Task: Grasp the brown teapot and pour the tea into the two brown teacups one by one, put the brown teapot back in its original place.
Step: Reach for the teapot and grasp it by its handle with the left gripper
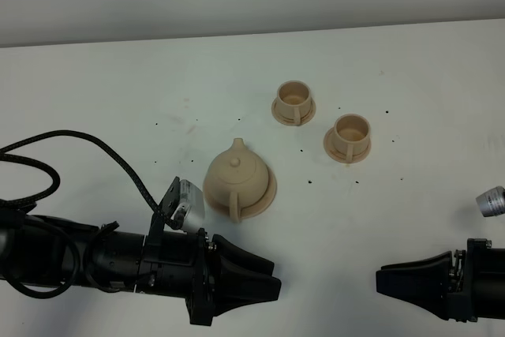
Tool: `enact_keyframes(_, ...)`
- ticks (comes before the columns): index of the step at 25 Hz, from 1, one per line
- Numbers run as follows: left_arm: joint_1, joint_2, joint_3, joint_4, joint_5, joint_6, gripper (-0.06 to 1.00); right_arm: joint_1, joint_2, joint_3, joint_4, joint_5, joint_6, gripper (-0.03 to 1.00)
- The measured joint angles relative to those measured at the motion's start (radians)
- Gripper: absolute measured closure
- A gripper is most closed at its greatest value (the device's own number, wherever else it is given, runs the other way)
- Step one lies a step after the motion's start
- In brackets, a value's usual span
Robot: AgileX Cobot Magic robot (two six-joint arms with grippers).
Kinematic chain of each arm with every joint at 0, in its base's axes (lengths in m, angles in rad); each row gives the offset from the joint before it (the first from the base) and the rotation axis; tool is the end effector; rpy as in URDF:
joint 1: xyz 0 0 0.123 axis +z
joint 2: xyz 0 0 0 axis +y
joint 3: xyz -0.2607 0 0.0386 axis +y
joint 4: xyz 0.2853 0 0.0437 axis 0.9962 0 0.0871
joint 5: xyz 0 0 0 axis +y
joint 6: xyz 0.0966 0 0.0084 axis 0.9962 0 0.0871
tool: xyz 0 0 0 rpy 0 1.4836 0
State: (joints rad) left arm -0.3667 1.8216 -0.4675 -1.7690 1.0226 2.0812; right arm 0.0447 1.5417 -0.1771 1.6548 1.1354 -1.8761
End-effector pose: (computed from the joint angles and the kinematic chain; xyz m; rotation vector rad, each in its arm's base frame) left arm 0.1919 -0.1607 0.0534 0.9728 2.1498 -1.3322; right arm 0.1470 0.0943 0.0774 -0.5199 2.2469 1.4238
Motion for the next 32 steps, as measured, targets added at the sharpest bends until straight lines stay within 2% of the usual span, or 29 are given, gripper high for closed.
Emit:
enact_keyframes(7, 0.0, 0.0, 0.0, 0.0, 0.0, -0.003, 0.51, 0.0, 0.0, 0.0, 0.0, 0.005, 0.0, 0.73)
enact_keyframes(13, 0.0, -0.016, 0.0, 0.0, 0.001, -0.057, 0.52, 0.0, 0.0, 0.0, 0.014, 0.024, 0.0, 0.73)
enact_keyframes(19, 0.0, -0.165, -0.051, 0.001, -0.031, -0.134, 0.55, 0.0, 0.001, -0.016, 0.026, 0.04, 0.0, 0.73)
enact_keyframes(21, 0.0, -0.234, -0.077, 0.001, -0.105, -0.194, 0.56, 0.0, 0.001, -0.042, 0.026, 0.04, 0.008, 0.73)
enact_keyframes(25, 0.0, -0.375, -0.113, 0.011, -0.368, -0.298, 0.56, 0.0, 0.003, -0.112, 0.028, 0.027, 0.066, 0.73)
enact_keyframes(29, 0.0, -0.477, -0.115, 0.018, -0.607, -0.364, 0.56, 0.0, 0.006, -0.209, 0.015, -0.045, 0.17, 0.73)
enact_keyframes(32, 0.0, -0.508, -0.115, 0.022, -0.707, -0.386, 0.56, 0.0, -0.005, -0.295, -0.057, -0.115, 0.282, 0.73)
